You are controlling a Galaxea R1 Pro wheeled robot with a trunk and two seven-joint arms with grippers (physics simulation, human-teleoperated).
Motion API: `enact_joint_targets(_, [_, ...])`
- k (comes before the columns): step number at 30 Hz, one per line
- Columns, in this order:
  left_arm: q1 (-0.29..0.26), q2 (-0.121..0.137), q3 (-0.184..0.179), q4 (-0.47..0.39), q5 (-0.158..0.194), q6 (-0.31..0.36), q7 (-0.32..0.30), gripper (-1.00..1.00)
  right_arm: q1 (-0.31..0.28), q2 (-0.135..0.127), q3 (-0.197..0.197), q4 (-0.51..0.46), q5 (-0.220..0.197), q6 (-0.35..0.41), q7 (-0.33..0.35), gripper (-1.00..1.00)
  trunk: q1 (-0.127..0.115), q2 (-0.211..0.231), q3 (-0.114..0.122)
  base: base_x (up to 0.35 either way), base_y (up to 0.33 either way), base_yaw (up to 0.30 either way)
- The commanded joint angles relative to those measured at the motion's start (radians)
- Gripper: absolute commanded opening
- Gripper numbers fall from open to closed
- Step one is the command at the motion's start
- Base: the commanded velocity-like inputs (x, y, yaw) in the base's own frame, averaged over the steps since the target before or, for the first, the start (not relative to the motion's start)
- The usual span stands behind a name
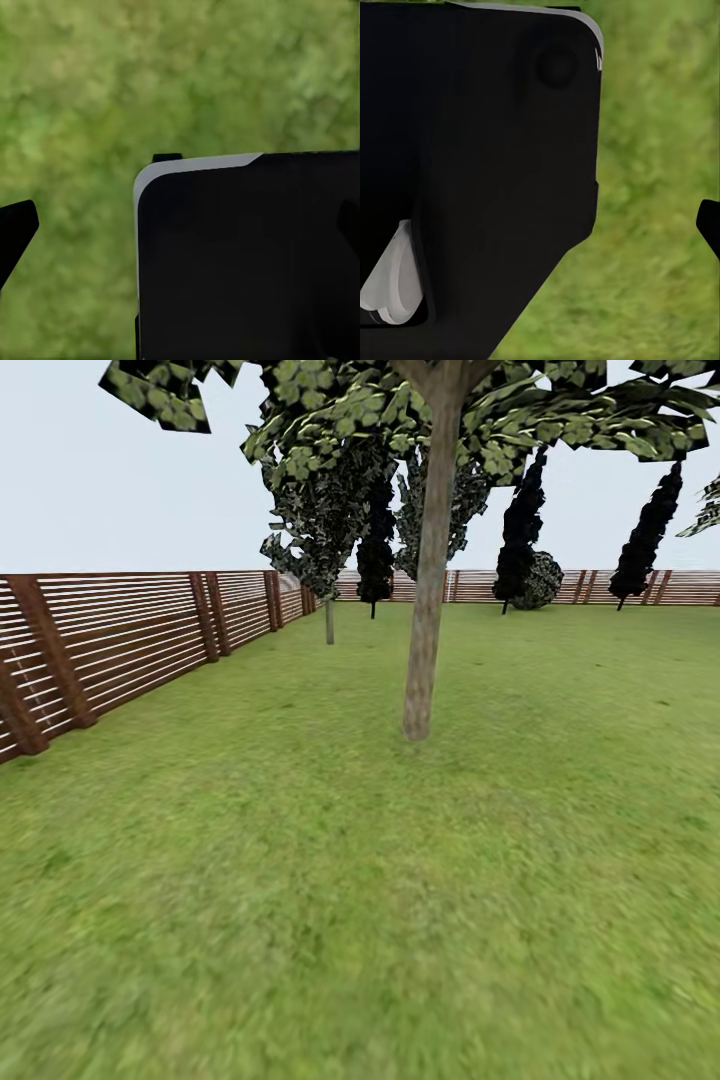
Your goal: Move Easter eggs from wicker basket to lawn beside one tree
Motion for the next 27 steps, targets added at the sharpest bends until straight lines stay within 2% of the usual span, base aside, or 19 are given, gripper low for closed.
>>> enact_joint_targets(1, [-0.001,0.0,-0.001,0.001,-0.001,-0.003,0.0,1.0,0.0,0.0,-0.001,-0.001,0.001,-0.002,0.0,1.0,0.0,-0.001,-0.001,0.155,0.0,0.0])
enact_joint_targets(27, [-0.001,0.0,-0.002,0.001,0.0,-0.003,0.0,1.0,0.0,0.0,-0.001,-0.001,0.001,-0.002,0.0,1.0,0.0,-0.001,-0.001,0.153,0.0,0.0])
